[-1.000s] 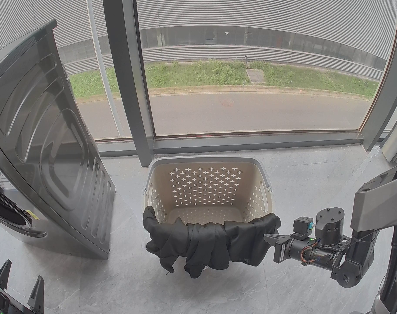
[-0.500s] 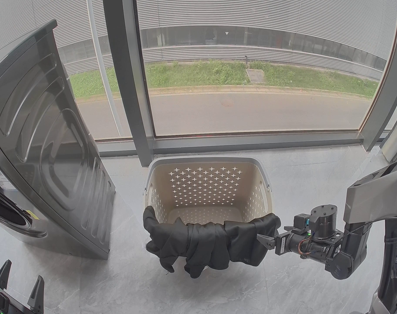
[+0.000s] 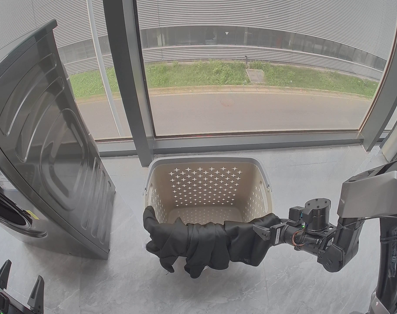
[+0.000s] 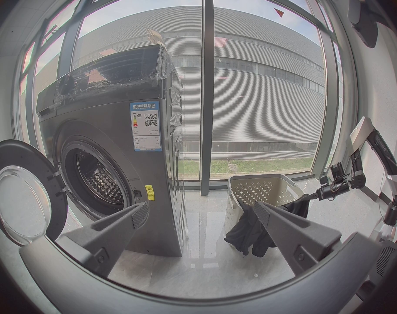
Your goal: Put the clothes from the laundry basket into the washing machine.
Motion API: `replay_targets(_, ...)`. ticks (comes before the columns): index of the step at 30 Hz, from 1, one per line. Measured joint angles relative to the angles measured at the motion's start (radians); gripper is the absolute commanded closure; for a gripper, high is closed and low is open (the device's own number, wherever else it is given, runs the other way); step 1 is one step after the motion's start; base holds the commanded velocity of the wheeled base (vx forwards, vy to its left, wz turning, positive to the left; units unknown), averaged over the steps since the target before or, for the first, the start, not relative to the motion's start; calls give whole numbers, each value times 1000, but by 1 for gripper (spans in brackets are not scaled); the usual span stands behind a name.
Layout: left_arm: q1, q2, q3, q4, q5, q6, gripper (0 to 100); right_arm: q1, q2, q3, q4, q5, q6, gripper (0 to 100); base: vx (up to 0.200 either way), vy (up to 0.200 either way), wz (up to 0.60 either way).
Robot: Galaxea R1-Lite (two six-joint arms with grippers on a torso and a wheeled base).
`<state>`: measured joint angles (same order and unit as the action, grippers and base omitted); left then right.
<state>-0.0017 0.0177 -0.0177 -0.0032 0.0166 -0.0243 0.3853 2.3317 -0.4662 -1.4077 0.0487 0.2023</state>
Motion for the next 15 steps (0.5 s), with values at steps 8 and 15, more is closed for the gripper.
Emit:
replay_targets(8, 0, 0, 0, 0, 0, 0, 0, 1, 49, -61, 37, 3, 12, 100, 0, 0, 0)
replay_targets(15, 0, 0, 0, 0, 0, 0, 0, 7, 58, -80, 37, -7, 45, 100, 0, 0, 0)
